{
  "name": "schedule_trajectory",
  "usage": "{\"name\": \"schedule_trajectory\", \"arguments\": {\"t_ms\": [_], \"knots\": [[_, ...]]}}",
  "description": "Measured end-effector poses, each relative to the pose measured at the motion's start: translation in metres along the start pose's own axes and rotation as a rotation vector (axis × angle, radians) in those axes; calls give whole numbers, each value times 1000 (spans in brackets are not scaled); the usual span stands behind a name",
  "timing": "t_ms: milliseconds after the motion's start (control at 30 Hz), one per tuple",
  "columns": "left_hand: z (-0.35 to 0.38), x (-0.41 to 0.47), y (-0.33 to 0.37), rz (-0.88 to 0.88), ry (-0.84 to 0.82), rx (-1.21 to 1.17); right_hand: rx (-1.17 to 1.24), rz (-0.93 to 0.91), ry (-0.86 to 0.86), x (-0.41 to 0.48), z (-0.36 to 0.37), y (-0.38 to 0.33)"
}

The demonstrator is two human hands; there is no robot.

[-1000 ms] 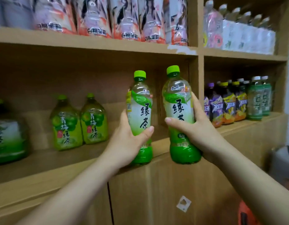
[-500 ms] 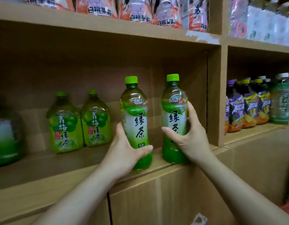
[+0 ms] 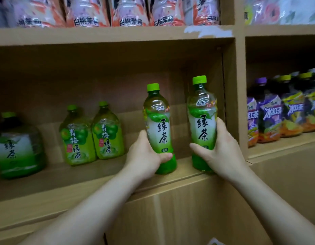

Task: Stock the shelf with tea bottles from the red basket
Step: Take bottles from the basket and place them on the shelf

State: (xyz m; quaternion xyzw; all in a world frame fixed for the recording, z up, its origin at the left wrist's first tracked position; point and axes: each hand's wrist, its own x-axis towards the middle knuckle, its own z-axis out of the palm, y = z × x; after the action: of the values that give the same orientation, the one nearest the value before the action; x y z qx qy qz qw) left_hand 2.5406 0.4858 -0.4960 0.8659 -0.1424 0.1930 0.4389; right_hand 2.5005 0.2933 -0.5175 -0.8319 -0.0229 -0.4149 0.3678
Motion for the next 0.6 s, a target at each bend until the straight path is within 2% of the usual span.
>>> {"name": "schedule_trajectory", "arguments": {"t_ms": [100, 233, 333, 500, 600], "knots": [[28, 25, 12, 6, 20, 28, -62, -26, -13, 1, -7, 6], [57, 66, 21, -26, -71, 2, -41, -48, 11, -2, -9, 5], [76, 93, 20, -26, -44, 70, -37, -32, 31, 0, -6, 6], [89, 116, 5, 7, -5, 57, -274, 54, -41, 14, -4, 11], [90, 125, -2, 48, 10, 95, -308, 61, -40, 25, 1, 16]]}}
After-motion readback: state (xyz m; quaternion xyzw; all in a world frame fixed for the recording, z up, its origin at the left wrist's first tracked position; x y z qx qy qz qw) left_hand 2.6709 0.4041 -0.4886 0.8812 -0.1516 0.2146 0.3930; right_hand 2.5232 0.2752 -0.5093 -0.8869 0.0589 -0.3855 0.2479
